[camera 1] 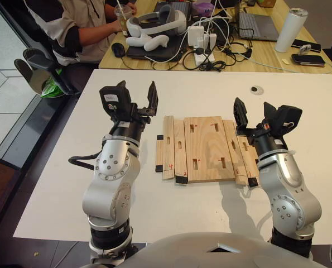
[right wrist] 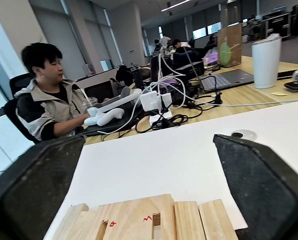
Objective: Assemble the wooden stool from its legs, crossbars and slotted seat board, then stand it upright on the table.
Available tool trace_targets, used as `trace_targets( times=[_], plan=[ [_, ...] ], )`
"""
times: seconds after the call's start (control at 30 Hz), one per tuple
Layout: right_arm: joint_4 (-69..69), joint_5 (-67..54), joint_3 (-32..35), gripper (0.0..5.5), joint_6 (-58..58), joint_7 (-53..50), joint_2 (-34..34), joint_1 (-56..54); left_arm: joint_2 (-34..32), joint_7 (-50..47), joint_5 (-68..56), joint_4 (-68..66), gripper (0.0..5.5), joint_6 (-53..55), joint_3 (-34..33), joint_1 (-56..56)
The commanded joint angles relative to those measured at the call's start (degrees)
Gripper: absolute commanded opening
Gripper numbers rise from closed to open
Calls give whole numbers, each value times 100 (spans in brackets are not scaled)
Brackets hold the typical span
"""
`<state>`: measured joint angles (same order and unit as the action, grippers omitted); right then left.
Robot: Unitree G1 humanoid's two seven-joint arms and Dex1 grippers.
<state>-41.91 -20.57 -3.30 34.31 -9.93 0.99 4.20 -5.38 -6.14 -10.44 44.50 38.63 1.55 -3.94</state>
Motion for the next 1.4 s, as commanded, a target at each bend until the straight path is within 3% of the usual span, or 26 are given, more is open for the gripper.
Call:
trace_targets(
  times=[0.03,0.13,0.27,0.4,0.53,0.8,1.07,1.4],
  plan=[
    [125,401,-69,477,-48,-350,210,21,290,-141,-51,-168,371,104,-203,-140],
    [85,379,54,477,10,-581,513,-18,410,-112,-125,-255,371,197,-233,-331],
    [239,939,-178,477,201,-826,401,-256,324,93,-134,-540,371,-54,-331,-560],
    [533,997,-84,477,-341,-300,120,-548,58,330,-21,-697,371,-491,-507,-557],
    [1048,645,529,477,-682,597,-426,-662,446,242,-398,-931,371,-593,-886,-323],
    [1551,417,1294,477,-711,1369,-1122,-627,496,-43,196,-1278,371,-589,-588,145],
    [1479,346,1280,477,-704,1554,-1126,-447,390,15,302,-1087,371,-378,-600,517],
    [1416,372,1364,477,-740,1616,-1182,-400,299,98,455,-841,371,560,33,1050]
  ],
)
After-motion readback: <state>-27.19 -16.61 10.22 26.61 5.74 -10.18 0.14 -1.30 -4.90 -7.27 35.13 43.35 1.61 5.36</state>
